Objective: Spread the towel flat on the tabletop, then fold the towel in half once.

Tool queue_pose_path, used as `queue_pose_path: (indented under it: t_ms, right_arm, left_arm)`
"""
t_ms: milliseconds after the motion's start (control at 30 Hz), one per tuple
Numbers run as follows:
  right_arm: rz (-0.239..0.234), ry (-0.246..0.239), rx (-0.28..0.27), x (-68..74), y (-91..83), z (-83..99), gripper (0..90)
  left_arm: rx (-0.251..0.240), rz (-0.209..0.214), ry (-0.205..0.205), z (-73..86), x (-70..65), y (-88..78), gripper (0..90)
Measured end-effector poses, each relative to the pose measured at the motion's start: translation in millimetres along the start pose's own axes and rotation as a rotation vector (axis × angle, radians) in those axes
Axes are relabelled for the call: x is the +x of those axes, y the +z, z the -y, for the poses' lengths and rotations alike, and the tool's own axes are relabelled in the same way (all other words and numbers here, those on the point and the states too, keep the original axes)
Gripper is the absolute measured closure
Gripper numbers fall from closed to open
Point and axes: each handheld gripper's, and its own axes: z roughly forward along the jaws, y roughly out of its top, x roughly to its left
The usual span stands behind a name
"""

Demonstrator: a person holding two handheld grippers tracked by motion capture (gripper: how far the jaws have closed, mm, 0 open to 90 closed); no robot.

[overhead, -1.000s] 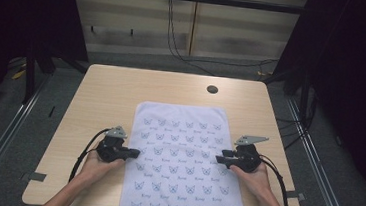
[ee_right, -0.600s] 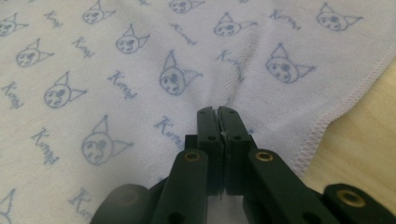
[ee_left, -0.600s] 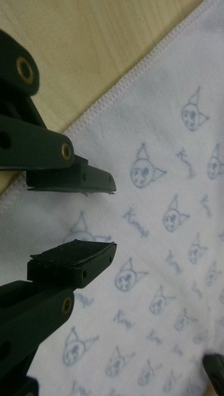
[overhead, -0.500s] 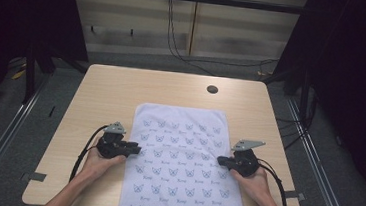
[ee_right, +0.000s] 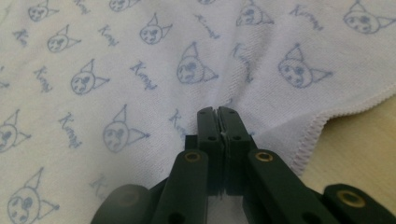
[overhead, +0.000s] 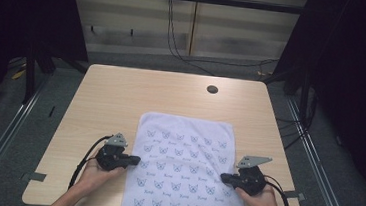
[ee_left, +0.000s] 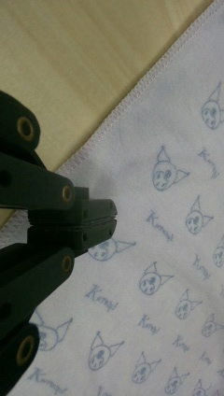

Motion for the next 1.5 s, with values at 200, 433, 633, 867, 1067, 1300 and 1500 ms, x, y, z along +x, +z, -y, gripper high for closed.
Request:
queue_pose_path:
  t_ms: [200,433,633,867,1067,1300,1500]
  right_arm:
    - [-0.078,-0.008,0.028,19.0,-5.5,8.4,88.5]
    - [-0.146,0.005,-0.028,30.4,-15.1,6.7,77.5]
    - [-0.07,0.021,-0.106,4.2,-13.9,-11.1,65.6]
    - [0.008,0.022,-0.143,-27.4,-7.2,-36.7,61.2]
    - [0.08,0.051,-0.184,-60.6,5.7,-54.5,60.5]
    - [0.098,0.144,-0.174,-92.5,32.4,-79.1,54.3]
    - [0.123,0.166,-0.109,-107.0,46.2,-77.6,52.3]
  left_arm:
    - [0.037,0.052,0.005,14.4,-16.6,-12.7,89.3]
    - [0.05,0.1,0.011,21.1,-22.0,-24.6,85.4]
    - [-0.049,0.078,-0.029,5.0,-3.5,-30.9,76.4]
    - [-0.102,0.016,-0.07,-9.9,22.3,-28.7,76.3]
    - [-0.135,-0.009,-0.086,-15.6,36.4,-28.7,72.3]
    - [-0.101,-0.045,-0.108,-20.8,52.9,-16.4,68.6]
    - [-0.139,-0.067,-0.153,-26.4,66.1,-14.8,65.2]
